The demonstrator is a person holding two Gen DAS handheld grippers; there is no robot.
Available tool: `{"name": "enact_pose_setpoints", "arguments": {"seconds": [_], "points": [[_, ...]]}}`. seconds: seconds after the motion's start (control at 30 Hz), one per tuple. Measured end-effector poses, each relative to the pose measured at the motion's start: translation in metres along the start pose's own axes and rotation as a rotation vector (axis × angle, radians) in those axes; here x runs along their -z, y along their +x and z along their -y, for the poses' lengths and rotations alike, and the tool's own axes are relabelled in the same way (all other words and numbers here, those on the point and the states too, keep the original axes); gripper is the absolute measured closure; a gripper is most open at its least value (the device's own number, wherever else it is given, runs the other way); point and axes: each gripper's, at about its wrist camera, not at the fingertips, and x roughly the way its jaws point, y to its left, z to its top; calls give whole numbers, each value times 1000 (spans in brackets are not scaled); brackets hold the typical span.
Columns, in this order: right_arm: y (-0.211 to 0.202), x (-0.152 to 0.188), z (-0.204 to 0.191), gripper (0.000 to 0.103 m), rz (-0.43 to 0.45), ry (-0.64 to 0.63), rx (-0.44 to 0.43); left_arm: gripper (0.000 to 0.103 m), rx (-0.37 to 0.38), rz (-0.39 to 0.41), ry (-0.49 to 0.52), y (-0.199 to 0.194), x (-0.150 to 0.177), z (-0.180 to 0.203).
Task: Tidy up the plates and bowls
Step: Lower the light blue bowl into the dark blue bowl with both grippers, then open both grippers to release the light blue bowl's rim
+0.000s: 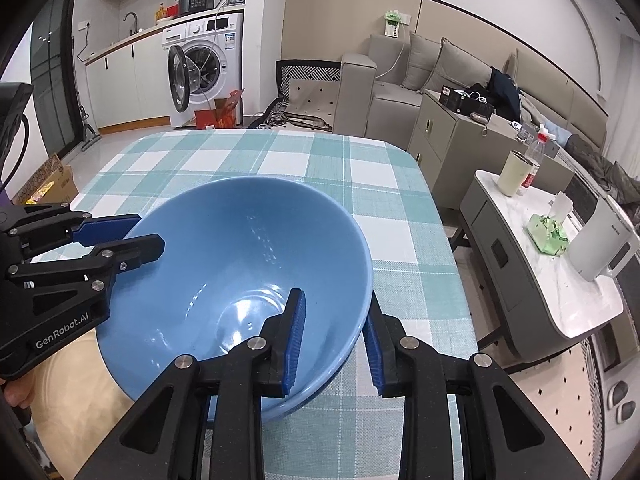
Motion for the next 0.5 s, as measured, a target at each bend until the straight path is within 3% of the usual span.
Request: {"name": "enact_pose_setpoints", "arguments": {"seconds": [0.5], "points": [[1, 5, -4, 59, 5, -24, -24, 76, 4, -2, -5, 1, 2, -2]]}}
